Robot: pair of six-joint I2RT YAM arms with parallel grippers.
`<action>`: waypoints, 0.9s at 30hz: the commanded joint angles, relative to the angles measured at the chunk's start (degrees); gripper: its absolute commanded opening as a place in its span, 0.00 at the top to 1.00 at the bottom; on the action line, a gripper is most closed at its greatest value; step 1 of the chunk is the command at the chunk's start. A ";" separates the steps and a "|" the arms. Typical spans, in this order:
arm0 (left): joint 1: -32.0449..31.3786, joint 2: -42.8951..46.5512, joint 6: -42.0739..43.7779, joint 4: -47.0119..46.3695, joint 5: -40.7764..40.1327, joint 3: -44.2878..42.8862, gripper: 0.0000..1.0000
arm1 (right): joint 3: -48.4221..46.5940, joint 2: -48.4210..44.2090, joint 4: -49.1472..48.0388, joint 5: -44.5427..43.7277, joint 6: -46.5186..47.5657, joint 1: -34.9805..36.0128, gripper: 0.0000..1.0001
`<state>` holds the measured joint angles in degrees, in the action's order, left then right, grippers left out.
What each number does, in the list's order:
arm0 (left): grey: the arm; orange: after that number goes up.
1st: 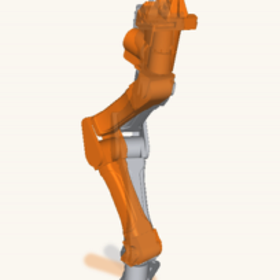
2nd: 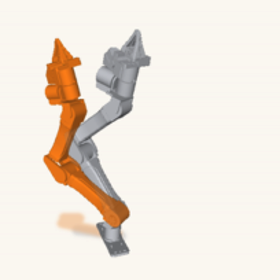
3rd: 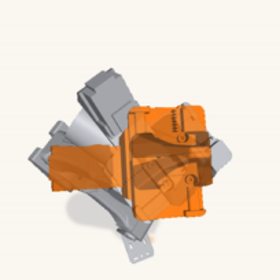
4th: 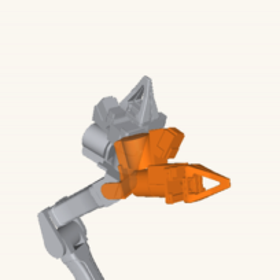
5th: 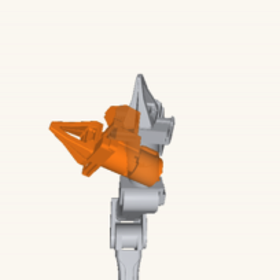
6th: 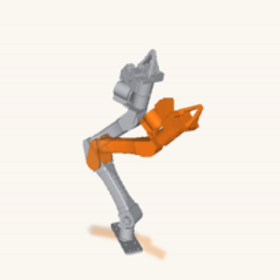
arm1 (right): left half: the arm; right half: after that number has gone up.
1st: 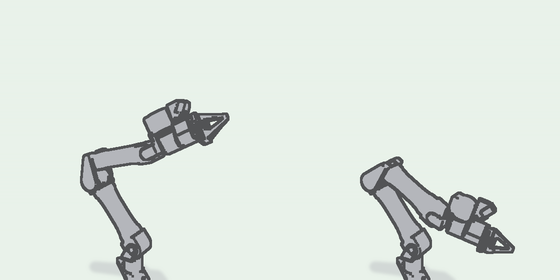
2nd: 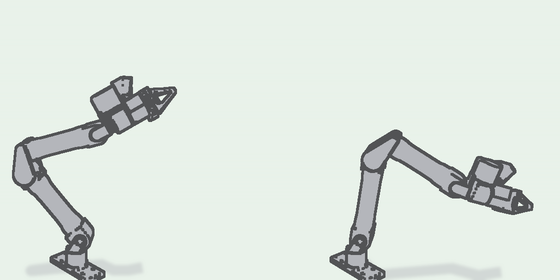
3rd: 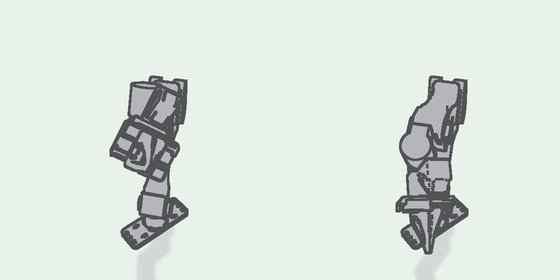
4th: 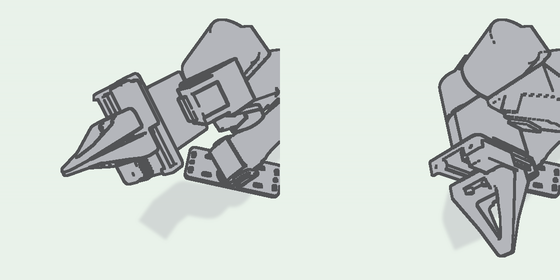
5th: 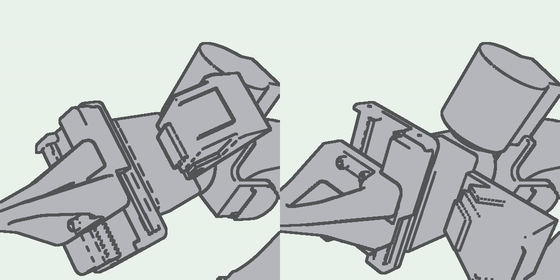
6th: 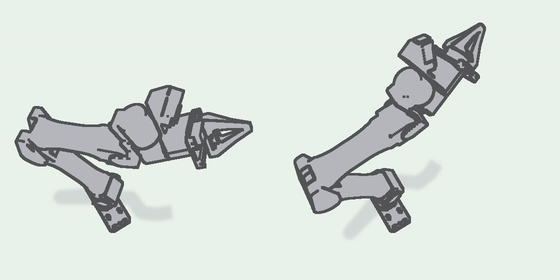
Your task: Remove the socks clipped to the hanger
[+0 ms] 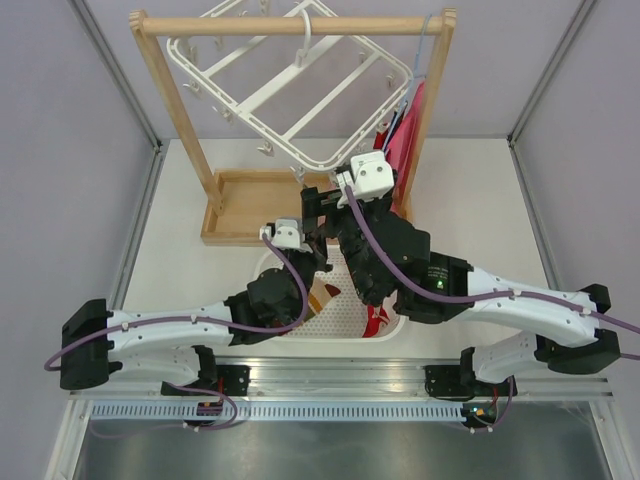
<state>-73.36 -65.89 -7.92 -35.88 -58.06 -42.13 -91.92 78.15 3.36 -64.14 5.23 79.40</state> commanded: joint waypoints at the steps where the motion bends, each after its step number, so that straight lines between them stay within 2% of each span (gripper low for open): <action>1: -0.38 1.29 -2.89 0.72 0.85 0.82 0.98 | -3.26 1.82 -1.33 -1.60 3.20 1.99 0.11; 5: -0.38 1.81 -3.59 1.51 0.93 1.00 0.98 | -3.45 3.24 -1.07 -2.56 2.33 2.78 0.08; 9: -0.38 2.43 -3.68 1.78 1.11 1.08 0.98 | -2.65 4.03 -0.55 -8.44 -0.04 2.08 0.05; 14: -1.08 2.52 -4.03 2.13 0.85 0.47 0.98 | -3.79 5.43 6.22 -12.41 -5.06 -0.73 0.05; 21: -2.75 2.43 -4.73 2.22 0.41 0.29 0.98 | -2.56 5.70 9.82 -6.62 -12.87 -6.26 0.04; 27: -3.01 2.78 -5.08 2.39 1.20 0.29 0.98 | -2.65 7.63 10.62 -0.73 -14.02 -9.87 0.05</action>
<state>-75.92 -64.47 -10.94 -32.32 -57.89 -41.25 -94.02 84.38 12.45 -68.16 -6.98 70.30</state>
